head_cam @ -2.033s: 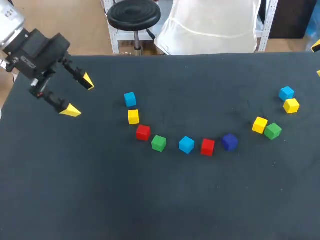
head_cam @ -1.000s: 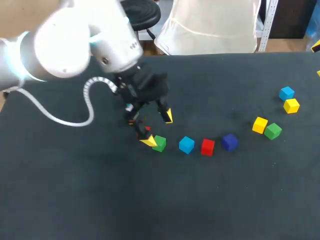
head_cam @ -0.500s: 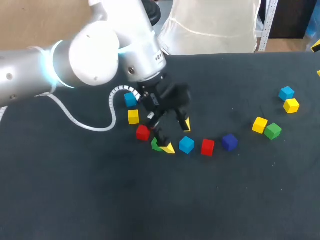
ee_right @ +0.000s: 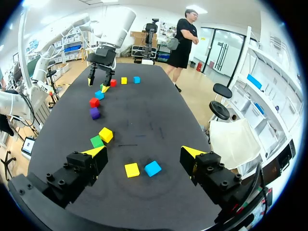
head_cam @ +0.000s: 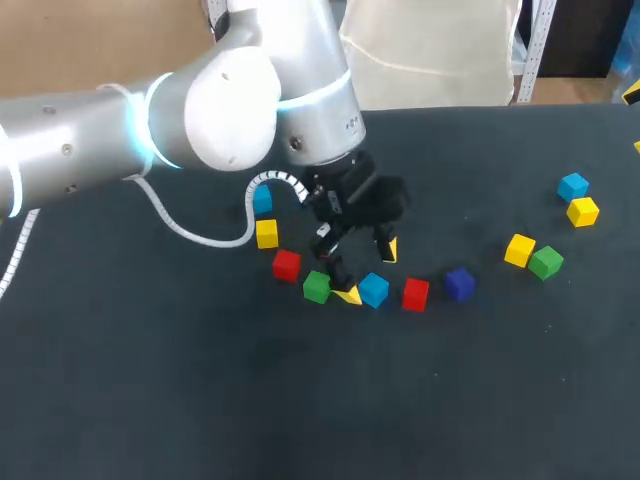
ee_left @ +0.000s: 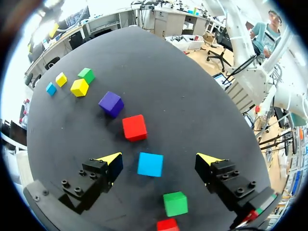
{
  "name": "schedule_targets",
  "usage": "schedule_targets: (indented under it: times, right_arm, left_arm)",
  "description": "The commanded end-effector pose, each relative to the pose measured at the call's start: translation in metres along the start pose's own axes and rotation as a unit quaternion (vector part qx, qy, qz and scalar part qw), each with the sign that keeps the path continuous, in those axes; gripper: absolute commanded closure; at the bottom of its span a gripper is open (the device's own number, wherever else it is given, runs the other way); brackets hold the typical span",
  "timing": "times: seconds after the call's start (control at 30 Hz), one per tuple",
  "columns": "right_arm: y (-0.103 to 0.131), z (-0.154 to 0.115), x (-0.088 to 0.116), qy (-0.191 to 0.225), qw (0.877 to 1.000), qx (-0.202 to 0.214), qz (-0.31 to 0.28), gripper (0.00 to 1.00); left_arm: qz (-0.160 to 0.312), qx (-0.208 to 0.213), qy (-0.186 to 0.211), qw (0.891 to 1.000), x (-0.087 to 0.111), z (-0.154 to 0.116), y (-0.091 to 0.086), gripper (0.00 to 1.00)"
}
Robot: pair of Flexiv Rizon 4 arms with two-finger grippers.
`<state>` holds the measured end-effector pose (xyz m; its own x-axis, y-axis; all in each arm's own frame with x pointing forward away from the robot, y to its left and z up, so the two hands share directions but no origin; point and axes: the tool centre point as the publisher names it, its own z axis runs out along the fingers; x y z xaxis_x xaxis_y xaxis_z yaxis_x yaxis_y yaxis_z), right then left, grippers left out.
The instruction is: Place the blue cubes, place green cubes on the blue cubes, place the yellow cubes on the green cubes, then place the red cubes on the yellow cubes, and place purple cube on the red cubes.
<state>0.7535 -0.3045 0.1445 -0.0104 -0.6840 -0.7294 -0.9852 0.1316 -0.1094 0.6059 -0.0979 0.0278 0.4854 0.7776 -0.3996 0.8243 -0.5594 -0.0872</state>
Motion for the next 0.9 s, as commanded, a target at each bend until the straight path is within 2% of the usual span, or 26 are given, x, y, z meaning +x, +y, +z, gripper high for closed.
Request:
schedule_targets:
  times: [0.03, 0.27, 0.8, 0.83, 0.9]
  right_arm:
    - [0.001, 0.0, 0.0, 0.0, 1.0, 0.001, 0.0, 0.0]
    - [0.001, 0.0, 0.0, 0.0, 1.0, 0.001, 0.0, 0.0]
    - [0.001, 0.0, 0.0, 0.0, 1.0, 0.001, 0.0, 0.0]
    - [0.001, 0.0, 0.0, 0.0, 1.0, 0.001, 0.0, 0.0]
    - [0.001, 0.0, 0.0, 0.0, 1.0, 0.001, 0.0, 0.0]
  left_arm:
    - [0.001, -0.006, 0.016, 1.0, 0.004, 0.004, 0.005, 0.0]
    - [-0.001, -0.017, 0.048, 0.999, 0.007, 0.012, 0.003, 0.0]
    - [-0.005, -0.019, 0.036, 0.999, 0.017, 0.018, 0.004, 0.0]
    - [-0.006, -0.019, 0.037, 0.999, 0.018, 0.018, 0.005, 0.15]
    - [-0.007, -0.018, 0.037, 0.999, 0.019, 0.018, 0.006, 0.14]
